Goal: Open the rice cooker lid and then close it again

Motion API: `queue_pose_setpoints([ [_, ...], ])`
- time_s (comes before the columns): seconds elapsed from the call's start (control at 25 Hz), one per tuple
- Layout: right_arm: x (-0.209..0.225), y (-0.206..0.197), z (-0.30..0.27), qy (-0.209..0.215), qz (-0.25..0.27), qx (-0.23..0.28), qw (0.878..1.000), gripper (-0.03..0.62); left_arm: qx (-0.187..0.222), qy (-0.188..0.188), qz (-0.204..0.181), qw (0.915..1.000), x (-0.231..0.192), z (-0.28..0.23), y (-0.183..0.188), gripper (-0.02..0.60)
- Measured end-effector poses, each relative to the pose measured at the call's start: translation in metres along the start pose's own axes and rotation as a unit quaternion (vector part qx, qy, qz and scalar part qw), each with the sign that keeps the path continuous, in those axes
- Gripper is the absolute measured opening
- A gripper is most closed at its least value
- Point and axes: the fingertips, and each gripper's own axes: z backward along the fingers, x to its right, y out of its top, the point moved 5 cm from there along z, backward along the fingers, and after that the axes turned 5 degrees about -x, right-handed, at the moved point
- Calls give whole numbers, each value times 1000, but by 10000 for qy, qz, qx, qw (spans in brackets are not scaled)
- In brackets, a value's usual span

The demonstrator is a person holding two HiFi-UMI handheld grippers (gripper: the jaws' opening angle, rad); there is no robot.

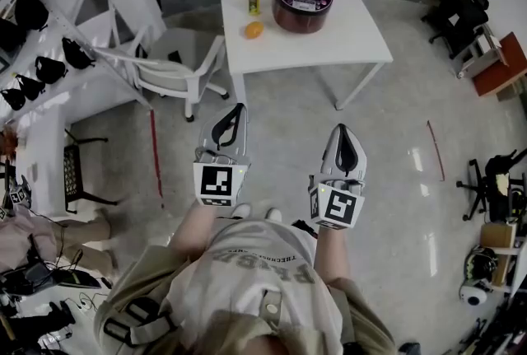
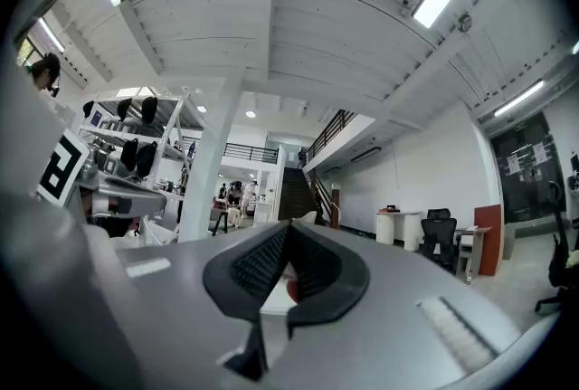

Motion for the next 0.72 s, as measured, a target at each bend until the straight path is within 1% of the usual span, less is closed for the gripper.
queue_pose_setpoints([
  [0.32, 5, -1, -4, 142, -64, 8, 9999, 0, -49, 70, 4, 10000, 4, -5, 0, 14],
  [0.4, 10, -2, -5, 260, -230, 43, 9994, 0, -61, 134, 7, 9999, 4, -7, 2, 14],
  [0.48, 17, -4, -6, 348, -534, 105, 9979, 2, -109, 202, -10, 9997, 5, -10, 3, 14],
  [0.52, 22, -5, -7, 371, -683, 114, 9969, 2, -161, 195, -14, 9997, 6, -13, 3, 24],
  [0.56, 26, -7, -8, 406, -805, 107, 9959, 11, -240, 142, -5, 9996, 7, -16, 3, 86],
  [0.64, 35, -10, -10, 526, -1003, 73, 9935, 122, -407, -40, 47, 9992, 12, -22, 3, 155],
  [0.68, 40, -11, -10, 574, -1092, 62, 9923, 180, -448, -114, 57, 9989, 16, -25, 3, 202],
  [0.72, 45, -12, -10, 596, -1158, 60, 9915, 223, -467, -173, 28, 9988, 19, -26, 4, 240],
])
